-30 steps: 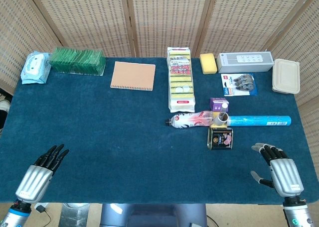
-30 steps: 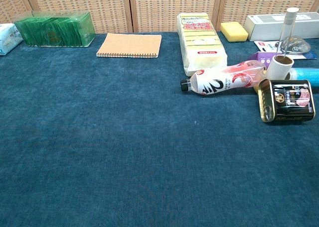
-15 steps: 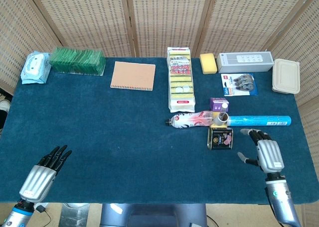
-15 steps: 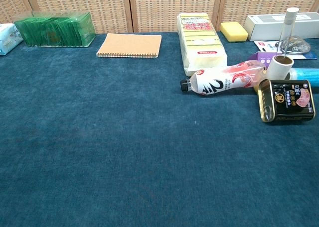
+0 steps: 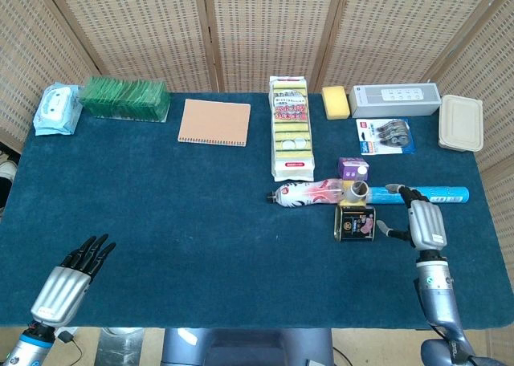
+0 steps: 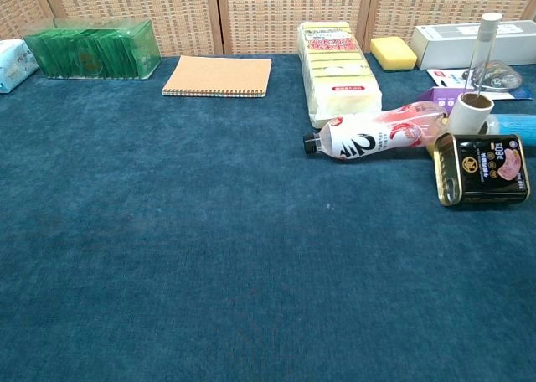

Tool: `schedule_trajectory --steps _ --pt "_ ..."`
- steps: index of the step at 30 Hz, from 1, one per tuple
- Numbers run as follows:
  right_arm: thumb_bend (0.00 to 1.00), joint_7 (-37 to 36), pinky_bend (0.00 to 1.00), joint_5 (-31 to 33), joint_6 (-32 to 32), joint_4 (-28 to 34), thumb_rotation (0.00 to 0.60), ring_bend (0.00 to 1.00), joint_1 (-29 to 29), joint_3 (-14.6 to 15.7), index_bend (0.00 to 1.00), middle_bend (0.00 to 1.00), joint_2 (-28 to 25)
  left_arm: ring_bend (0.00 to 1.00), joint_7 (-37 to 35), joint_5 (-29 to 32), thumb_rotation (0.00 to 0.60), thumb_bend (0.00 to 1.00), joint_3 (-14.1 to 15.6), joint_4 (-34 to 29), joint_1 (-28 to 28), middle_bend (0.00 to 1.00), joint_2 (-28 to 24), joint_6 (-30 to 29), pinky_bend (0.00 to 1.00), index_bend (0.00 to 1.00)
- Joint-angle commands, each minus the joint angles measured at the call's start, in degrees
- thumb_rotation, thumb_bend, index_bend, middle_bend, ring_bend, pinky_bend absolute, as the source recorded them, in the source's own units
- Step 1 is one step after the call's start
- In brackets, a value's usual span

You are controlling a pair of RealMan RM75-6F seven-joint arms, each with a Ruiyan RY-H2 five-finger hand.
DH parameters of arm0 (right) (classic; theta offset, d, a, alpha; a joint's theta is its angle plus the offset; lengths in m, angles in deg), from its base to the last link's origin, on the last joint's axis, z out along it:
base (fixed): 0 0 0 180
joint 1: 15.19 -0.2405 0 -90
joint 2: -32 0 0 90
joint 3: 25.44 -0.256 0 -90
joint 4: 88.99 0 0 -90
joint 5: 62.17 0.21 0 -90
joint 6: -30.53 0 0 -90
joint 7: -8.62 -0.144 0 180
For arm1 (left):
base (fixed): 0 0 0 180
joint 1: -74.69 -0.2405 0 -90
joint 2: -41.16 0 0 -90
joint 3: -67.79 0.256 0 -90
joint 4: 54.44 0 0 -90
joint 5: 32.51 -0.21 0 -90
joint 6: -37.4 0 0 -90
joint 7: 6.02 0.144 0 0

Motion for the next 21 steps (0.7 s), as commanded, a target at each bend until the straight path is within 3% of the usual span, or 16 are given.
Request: schedule_trajectory --steps 1,12,21 --pt "0.25 0.96 0.3 1.48 -2.05 -1.37 0.6 0.28 -1.54 -0.68 0.27 0.31 1.11 0.02 -0.07 -0.05 0.6 0.21 0.03 0.0 -0.04 0.02 -0.04 -0.07 0.23 0.03" --pt "0.24 5.96 0.3 6.19 -6.14 -2.9 0.6 0.28 -5.38 -2.72 0.27 0.31 2.13 0.02 0.1 -0.43 0.6 0.21 0.19 -0.06 0.05 0.02 0.12 0.14 0.23 0.03" --pt "0.24 9.08 0.3 8.74 -6.41 -0.3 0.6 0.29 -6.78 -3.86 0.27 0.32 1.36 0.02 0.42 -0.22 0.6 0.21 0.18 -0.1 0.09 0.02 0.21 0.52 0.23 0.03"
